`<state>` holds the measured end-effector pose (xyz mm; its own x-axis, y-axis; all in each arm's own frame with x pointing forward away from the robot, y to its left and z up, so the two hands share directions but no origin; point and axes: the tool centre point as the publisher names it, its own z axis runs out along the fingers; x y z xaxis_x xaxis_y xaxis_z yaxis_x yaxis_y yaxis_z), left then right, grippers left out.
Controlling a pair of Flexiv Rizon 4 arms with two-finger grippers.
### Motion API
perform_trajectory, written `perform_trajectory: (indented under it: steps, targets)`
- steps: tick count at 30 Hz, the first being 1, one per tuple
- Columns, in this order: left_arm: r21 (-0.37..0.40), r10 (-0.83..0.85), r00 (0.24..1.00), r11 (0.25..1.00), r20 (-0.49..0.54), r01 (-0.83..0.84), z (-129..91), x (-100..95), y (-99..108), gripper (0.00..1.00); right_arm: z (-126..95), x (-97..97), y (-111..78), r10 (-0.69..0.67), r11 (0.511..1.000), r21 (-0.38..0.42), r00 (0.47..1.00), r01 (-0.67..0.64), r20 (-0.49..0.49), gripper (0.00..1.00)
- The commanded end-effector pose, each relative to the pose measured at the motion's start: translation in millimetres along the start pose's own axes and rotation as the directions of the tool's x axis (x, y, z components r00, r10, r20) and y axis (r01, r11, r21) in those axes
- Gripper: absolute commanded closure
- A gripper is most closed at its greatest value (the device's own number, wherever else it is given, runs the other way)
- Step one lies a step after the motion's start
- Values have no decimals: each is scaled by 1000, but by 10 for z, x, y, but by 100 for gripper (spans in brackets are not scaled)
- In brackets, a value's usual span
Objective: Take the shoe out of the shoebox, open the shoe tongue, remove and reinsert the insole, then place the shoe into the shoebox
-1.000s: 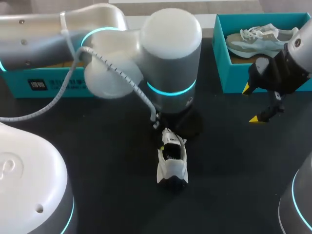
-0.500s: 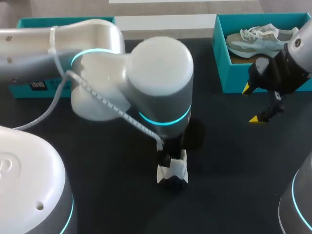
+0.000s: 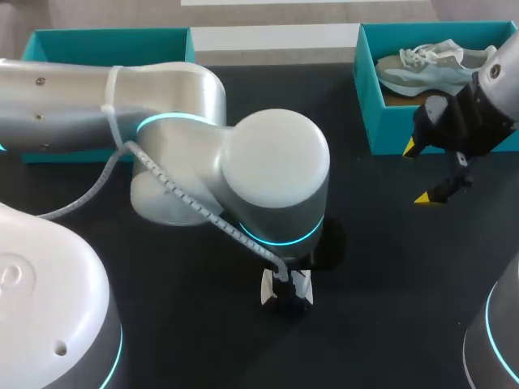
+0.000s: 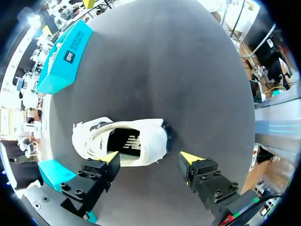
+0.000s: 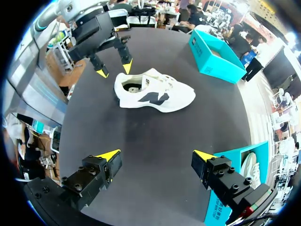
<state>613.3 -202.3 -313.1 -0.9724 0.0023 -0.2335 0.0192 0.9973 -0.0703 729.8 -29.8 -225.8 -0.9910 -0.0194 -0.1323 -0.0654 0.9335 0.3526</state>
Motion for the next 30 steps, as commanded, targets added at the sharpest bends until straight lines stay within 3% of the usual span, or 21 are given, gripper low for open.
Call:
perform_trajectory:
  steps: [1, 16, 26, 28, 30]
  targets:
    - [-10, -5, 1000, 1000, -7, 5, 172, 27, -65, 12, 8, 4, 0, 0, 1000, 1, 1000, 0, 1, 0]
    - [-7, 9, 999, 1000, -38, -10, 633, 150, -82, 7, 8, 4, 0, 0, 1000, 1, 1000, 0, 1, 0]
    - [-13, 23, 995, 1000, -93, -24, 821, 200, -36, 27, 8, 4, 0, 0, 1000, 1, 1000, 0, 1, 0]
    - [-11, 22, 994, 1000, -107, -23, 843, 216, -38, 35, 8, 4, 0, 0, 1000, 1, 1000, 0, 1, 0]
    - [-13, 22, 993, 1000, -115, -24, 867, 229, -31, 50, 8, 4, 0, 0, 1000, 1, 1000, 0, 1, 0]
